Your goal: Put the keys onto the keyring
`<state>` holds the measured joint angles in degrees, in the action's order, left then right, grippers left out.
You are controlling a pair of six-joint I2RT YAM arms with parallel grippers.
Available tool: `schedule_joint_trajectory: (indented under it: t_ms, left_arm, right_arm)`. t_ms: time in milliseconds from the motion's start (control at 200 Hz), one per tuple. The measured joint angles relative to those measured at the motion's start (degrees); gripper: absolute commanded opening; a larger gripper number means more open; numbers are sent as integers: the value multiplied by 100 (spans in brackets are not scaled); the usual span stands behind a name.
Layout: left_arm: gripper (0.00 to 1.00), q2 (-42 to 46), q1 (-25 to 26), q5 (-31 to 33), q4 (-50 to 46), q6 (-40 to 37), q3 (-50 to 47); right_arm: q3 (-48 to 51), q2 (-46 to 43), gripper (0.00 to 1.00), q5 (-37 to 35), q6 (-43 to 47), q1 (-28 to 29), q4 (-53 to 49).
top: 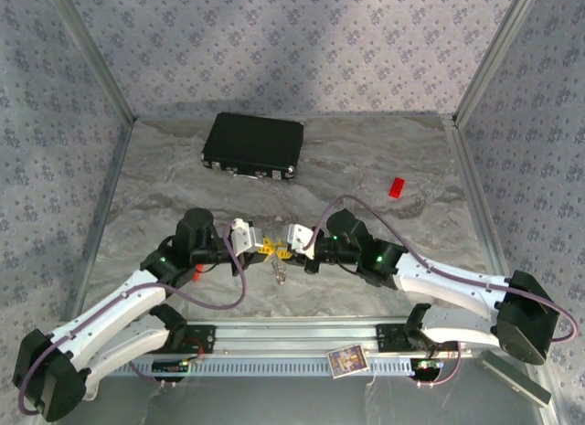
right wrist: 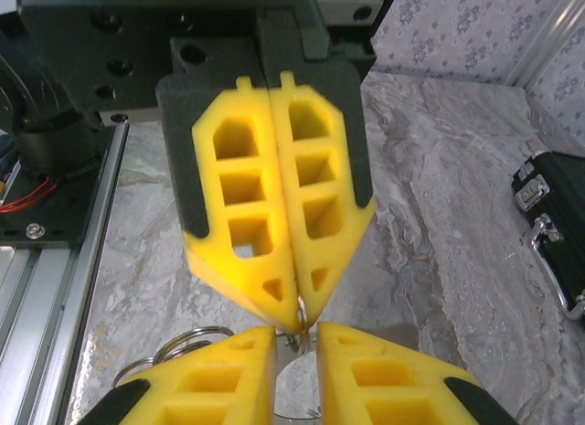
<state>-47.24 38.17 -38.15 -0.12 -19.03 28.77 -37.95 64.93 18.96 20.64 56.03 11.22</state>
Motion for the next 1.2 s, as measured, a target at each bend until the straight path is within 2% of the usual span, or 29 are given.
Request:
schedule_joint_trajectory:
  t_ms: [295,345,410,485,655,979,1199]
  left_arm:
    - [0,39,101,197,144,221,-149]
    - [0,39,131,234,142,221,-166]
    - [0,39,186,295,140,221,-177]
    - [0,63,260,310,146,221,-197]
    - [0,188,361,308,229,223,-225]
    - [0,247,435,302,422,269,-323]
    - [0,247,509,326,433,264,-330]
  right_arm:
    - [105,48,9,-9,-46,11,109]
    - [125,48,13,-7,-46,11,109]
    - [162,48,26,-7,-72,11,114]
    - [247,28,30,-2,-39,7,199]
    - [516,-118,28,63,-59,-94,238]
    - [525,-76,21,343,-240,-96,444]
    - [529,-76,20,444,-308,-87,472]
